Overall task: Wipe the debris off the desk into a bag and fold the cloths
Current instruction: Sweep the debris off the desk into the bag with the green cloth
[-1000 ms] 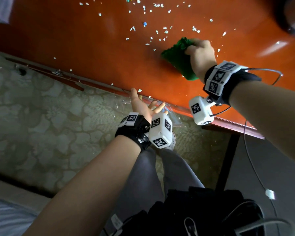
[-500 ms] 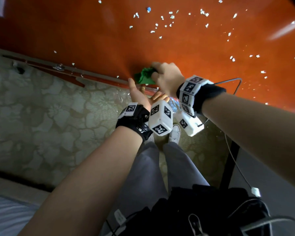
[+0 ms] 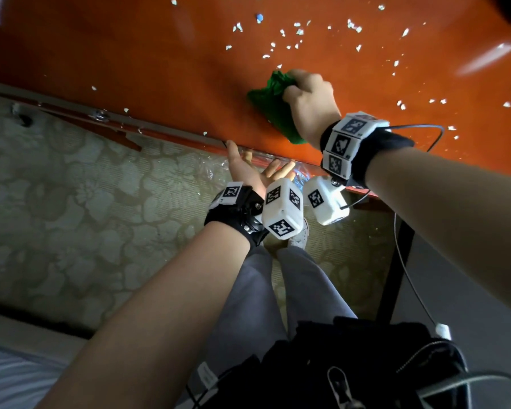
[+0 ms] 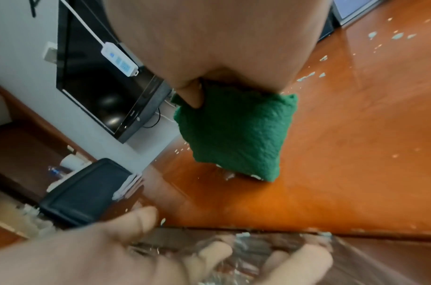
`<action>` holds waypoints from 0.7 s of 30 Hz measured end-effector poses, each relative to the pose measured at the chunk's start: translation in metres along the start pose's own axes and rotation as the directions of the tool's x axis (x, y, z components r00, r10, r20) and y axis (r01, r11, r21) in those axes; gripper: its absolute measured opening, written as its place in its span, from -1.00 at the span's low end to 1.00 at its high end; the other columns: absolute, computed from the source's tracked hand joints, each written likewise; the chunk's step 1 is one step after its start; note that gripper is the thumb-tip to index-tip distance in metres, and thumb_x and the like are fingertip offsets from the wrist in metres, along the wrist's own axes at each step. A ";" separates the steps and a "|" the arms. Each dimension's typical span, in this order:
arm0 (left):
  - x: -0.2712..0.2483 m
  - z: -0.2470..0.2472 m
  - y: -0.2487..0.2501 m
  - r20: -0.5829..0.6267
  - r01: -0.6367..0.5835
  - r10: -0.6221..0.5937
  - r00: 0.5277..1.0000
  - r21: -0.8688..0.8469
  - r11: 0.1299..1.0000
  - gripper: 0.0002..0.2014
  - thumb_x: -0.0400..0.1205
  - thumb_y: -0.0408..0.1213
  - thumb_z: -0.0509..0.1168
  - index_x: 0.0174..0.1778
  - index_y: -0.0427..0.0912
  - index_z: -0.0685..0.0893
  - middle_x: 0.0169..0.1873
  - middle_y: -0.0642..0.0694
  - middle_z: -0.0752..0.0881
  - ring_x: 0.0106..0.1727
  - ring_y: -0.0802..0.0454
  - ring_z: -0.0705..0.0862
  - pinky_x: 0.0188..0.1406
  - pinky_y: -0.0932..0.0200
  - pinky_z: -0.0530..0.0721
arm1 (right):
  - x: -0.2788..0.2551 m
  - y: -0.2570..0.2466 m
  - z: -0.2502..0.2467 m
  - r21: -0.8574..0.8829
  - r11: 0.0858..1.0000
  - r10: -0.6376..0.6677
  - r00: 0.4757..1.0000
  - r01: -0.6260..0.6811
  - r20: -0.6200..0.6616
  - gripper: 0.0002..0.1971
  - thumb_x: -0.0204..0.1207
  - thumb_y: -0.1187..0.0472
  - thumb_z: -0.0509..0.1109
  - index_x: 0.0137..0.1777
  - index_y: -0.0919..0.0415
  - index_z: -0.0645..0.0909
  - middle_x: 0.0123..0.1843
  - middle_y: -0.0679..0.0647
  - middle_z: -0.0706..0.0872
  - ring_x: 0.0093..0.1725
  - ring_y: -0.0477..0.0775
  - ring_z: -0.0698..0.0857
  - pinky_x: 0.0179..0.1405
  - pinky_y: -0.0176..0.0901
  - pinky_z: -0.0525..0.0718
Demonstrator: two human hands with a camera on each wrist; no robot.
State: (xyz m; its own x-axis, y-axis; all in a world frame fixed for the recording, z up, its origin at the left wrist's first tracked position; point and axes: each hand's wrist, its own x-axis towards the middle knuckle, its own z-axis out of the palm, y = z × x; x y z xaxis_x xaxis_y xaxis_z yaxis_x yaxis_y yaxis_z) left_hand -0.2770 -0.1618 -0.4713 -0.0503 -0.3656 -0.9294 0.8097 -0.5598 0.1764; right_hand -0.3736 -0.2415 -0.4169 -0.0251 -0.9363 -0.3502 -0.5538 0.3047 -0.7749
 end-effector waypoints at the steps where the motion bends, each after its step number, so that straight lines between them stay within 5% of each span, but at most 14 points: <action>1: 0.000 0.000 -0.001 -0.001 -0.007 0.007 1.000 0.005 1.000 -0.45 0.52 0.45 0.20 0.06 0.01 0.48 0.06 -0.33 0.56 0.15 -0.47 0.75 0.17 -0.42 0.67 | -0.001 0.002 0.002 -0.045 0.999 -0.003 1.000 0.004 0.027 -0.84 0.53 0.30 0.18 -0.06 0.16 0.59 -0.20 0.22 0.61 -0.22 0.20 0.55 -0.32 -0.12 0.51; 4: 0.002 0.000 -0.006 -0.012 -0.037 0.037 0.999 -0.001 0.999 -0.45 0.51 0.45 0.19 0.00 -0.02 0.50 -0.11 -0.26 0.56 -0.13 -0.24 0.78 0.15 -0.17 0.65 | -0.016 0.018 0.016 -0.181 0.983 0.048 0.987 -0.019 0.154 -0.70 0.55 0.24 0.19 0.19 0.18 0.65 -0.08 0.17 0.69 -0.14 0.18 0.63 -0.24 -0.13 0.53; 7: 0.002 0.000 -0.009 0.024 -0.024 0.024 0.999 -0.021 0.999 -0.36 0.45 0.48 0.18 -0.27 -0.13 0.57 -0.27 -0.17 0.48 -0.31 -0.06 0.48 -0.11 -0.04 0.46 | -0.031 0.028 0.021 -0.031 0.991 0.135 0.967 -0.131 0.217 -0.70 0.52 0.24 0.23 0.20 0.17 0.67 0.04 0.28 0.74 -0.01 0.31 0.72 -0.04 0.14 0.72; 10: 0.000 0.001 -0.013 0.050 -0.024 0.025 0.998 -0.016 1.000 -0.36 0.50 0.44 0.17 -0.50 -0.11 0.59 -0.36 -0.15 0.42 -0.39 -0.05 0.42 -0.15 -0.04 0.44 | -0.032 0.030 0.006 0.152 0.948 0.263 0.958 -0.279 0.117 -0.67 0.40 0.19 0.28 0.14 0.15 0.70 0.04 0.32 0.75 0.01 0.36 0.73 0.02 0.20 0.74; 13: -0.005 0.007 -0.018 0.068 -0.028 0.027 0.997 0.020 0.999 -0.52 0.56 0.39 0.17 -0.09 0.00 0.46 -0.34 -0.17 0.38 -0.35 -0.08 0.45 -0.02 -0.09 0.52 | -0.028 0.041 -0.020 0.306 0.879 0.385 0.923 -0.366 -0.002 -0.69 0.12 0.10 0.29 -0.15 0.15 0.70 -0.12 0.25 0.74 -0.06 0.32 0.73 -0.02 0.09 0.71; 16: -0.011 0.015 -0.028 0.069 0.010 -0.017 0.997 0.098 0.995 -0.48 0.61 0.36 0.16 0.24 0.02 0.40 -0.02 -0.31 0.54 0.08 -0.32 0.70 0.35 -0.26 0.57 | -0.029 0.056 -0.047 0.410 0.832 0.446 0.890 -0.374 -0.093 -0.84 0.05 0.13 0.30 -0.40 0.19 0.55 -0.30 0.20 0.62 -0.25 0.19 0.61 -0.17 0.00 0.58; 18: -0.018 0.024 -0.038 0.056 0.019 -0.026 0.998 0.130 0.991 -0.38 0.61 0.36 0.15 0.46 0.04 0.33 0.11 -0.36 0.53 0.21 -0.38 0.70 0.38 -0.34 0.55 | -0.033 0.069 -0.064 0.456 0.809 0.475 0.870 -0.371 -0.133 -0.86 0.06 0.14 0.28 -0.38 0.17 0.52 -0.19 0.26 0.61 -0.19 0.18 0.62 -0.13 0.00 0.61; 21: -0.024 0.034 -0.059 0.039 -0.001 -0.006 0.999 0.181 0.983 -0.28 0.59 0.39 0.16 0.59 0.10 0.25 0.09 -0.34 0.51 0.12 -0.34 0.68 0.38 -0.32 0.56 | -0.041 0.092 -0.091 0.463 0.807 0.492 0.852 -0.368 -0.181 -0.76 0.10 0.12 0.27 -0.26 0.23 0.54 0.01 0.32 0.62 -0.05 0.22 0.66 0.04 0.04 0.67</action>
State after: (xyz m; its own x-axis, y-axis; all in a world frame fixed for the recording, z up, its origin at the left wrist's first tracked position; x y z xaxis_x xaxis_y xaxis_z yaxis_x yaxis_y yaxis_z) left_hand -0.3435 -0.1457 -0.4487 -0.0779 -0.3911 -0.9170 0.6902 -0.6849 0.2335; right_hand -0.4988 -0.1911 -0.4263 -0.4442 -0.6790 -0.5845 -0.0521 0.6708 -0.7398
